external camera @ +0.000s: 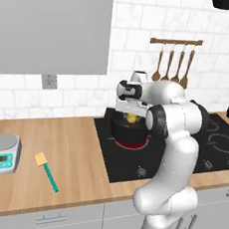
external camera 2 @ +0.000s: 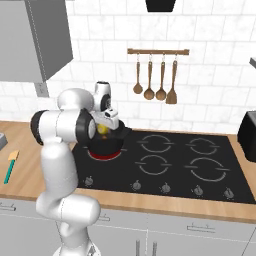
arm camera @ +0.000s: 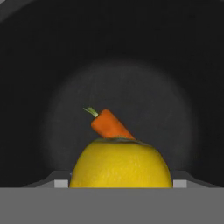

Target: Put the carrot and lemon in the pot. Retrieve the spatula and lightly stir the vegetables in the pot.

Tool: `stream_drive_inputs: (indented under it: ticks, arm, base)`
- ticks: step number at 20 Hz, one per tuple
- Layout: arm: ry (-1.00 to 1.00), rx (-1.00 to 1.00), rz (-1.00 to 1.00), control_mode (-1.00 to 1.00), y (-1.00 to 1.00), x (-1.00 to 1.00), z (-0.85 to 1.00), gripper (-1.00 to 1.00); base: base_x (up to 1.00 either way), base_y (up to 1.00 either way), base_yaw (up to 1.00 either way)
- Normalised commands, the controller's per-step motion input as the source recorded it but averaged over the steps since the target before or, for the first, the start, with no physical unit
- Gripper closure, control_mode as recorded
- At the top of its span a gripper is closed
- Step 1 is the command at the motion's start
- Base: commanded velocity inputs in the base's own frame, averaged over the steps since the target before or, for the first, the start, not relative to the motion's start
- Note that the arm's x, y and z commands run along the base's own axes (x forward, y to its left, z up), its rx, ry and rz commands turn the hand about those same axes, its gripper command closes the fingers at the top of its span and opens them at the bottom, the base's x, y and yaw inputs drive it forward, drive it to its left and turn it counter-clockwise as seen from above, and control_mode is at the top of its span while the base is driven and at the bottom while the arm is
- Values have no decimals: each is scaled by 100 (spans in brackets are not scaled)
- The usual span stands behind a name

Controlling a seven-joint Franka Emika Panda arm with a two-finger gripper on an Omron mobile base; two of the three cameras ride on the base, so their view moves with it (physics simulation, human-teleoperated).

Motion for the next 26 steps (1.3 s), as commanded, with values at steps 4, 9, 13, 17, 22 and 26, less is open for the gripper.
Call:
stream_drive_inputs:
  ticks: [4,9,13,17,22,26]
  arm:
    - [0,0,0,-100,1,7,-28,100]
    - [0,0,0,-100,3,1,-25,100]
    - [0,0,0,-100,3,0,-17,100]
    - [-1,0,0,-100,0,0,-3,-100]
    - [-1,0,0,-100,0,0,0,-100]
    - [-1,0,0,-100,0,0,0,-100]
  base:
    - [0,0,0]
    - [0,0,0]
    - [0,0,0]
    - [0,0,0]
    - [0,0,0]
    - [0,0,0]
